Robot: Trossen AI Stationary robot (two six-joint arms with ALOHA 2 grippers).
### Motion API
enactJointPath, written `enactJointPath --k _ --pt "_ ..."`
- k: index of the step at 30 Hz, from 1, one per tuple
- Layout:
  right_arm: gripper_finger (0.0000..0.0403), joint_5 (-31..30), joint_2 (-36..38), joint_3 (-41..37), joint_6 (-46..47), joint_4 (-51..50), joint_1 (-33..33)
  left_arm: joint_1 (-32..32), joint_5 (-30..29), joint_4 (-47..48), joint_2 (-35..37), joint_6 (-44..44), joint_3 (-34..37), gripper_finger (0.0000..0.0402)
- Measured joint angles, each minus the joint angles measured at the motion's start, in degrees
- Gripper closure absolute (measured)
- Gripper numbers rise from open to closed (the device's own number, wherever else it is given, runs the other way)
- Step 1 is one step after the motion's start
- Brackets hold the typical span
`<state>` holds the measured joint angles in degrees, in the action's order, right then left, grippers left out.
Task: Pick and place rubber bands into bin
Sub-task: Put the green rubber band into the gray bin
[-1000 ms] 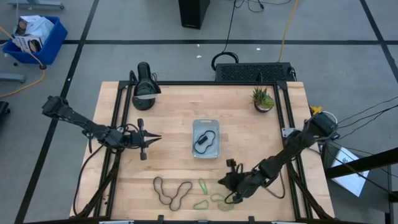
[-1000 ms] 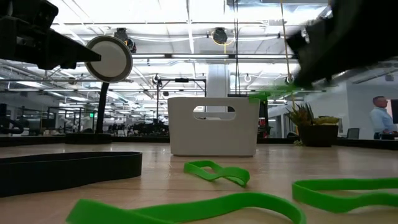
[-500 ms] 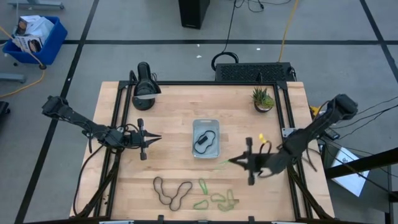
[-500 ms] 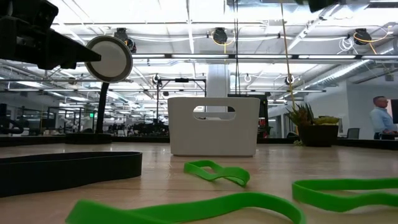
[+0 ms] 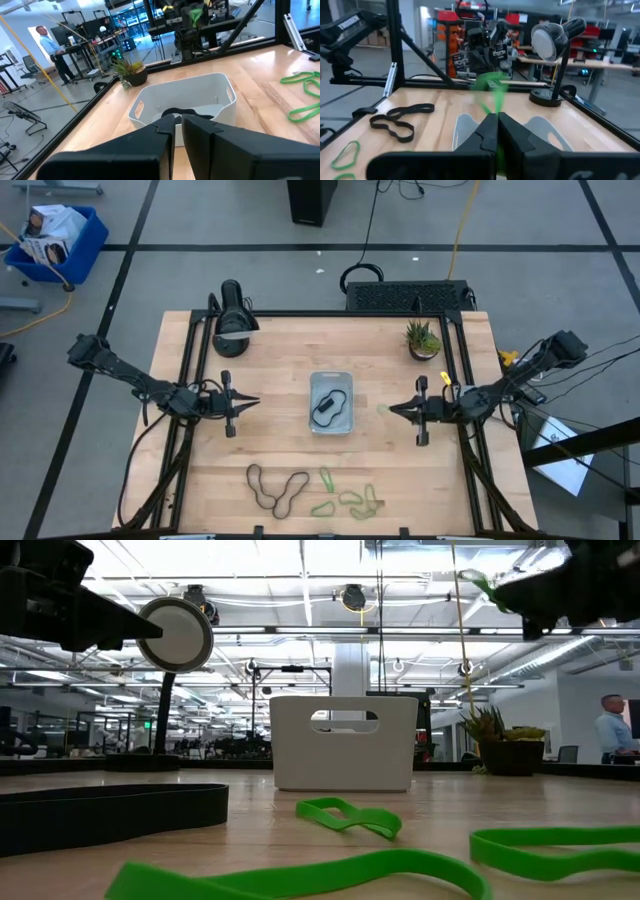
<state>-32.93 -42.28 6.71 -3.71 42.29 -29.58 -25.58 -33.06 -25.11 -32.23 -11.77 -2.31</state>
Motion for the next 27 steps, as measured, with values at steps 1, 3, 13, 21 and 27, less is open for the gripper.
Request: enactJointPath --k 1,3,13,21,27 --pt "0.0403 -0.04 0.17 -1.43 -0.31 2.14 0.0 0.0 -0.01 0.0 -0.01 -0.01 0.0 0.036" --pt "0.0403 -0.6 0.2 -3.69 -1.0 6.06 0.17 0.0 0.0 0.01 0.0 -0.13 -0.02 0.036" --pt "0.0403 -1.55 0.19 -5.65 -1.94 9.04 0.33 0.07 -0.02 -0.01 0.0 -1.11 -0.02 0.036" --pt "0.0403 -1.21 -2.57 -1.04 -1.11 3.09 1.38 0.07 -0.02 0.01 -0.01 -1.46 -0.02 0.036" --pt "0.0403 1.72 -14.63 13.29 -0.84 -6.04 5.65 0.07 -0.02 -0.7 -0.02 -1.62 -0.02 0.036"
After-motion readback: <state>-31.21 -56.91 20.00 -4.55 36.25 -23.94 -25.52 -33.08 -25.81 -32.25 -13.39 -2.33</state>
